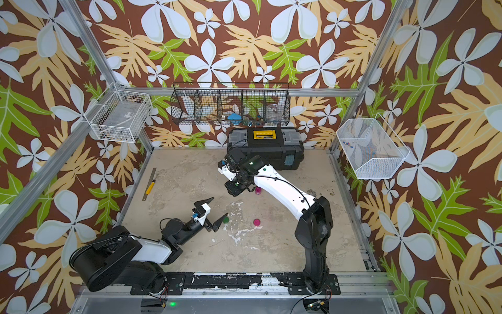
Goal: Close the paint jar lid
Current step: Pick up the paint jar from the center of the board.
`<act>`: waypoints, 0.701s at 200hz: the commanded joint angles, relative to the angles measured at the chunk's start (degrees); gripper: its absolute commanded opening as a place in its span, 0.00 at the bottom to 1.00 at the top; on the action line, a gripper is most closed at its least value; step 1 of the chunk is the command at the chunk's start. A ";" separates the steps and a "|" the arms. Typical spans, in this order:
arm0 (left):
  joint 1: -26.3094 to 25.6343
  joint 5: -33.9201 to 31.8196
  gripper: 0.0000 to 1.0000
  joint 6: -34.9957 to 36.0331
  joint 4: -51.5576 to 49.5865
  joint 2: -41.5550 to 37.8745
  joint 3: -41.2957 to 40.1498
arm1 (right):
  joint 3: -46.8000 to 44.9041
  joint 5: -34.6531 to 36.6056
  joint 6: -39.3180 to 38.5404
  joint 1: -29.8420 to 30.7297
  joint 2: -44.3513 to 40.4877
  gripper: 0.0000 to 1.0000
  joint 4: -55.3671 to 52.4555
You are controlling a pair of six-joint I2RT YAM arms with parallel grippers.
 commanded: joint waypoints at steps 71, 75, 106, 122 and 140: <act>-2.68 -2.27 0.85 1.33 3.24 2.23 0.72 | -4.88 -4.77 1.99 2.37 -2.17 0.26 1.54; -2.77 -2.30 0.85 1.33 3.25 2.30 0.73 | -4.84 -4.97 2.00 2.59 -2.17 0.26 1.50; -2.96 -2.14 0.74 0.87 2.88 2.07 1.08 | -4.47 -6.44 2.35 3.74 -1.97 0.26 1.86; -3.03 -2.63 0.70 0.89 2.63 1.69 1.03 | -4.17 -6.82 2.35 4.38 -1.81 0.26 1.35; -3.04 -2.83 0.68 1.09 1.96 1.21 1.08 | -4.42 -7.33 2.76 4.75 -1.94 0.26 1.80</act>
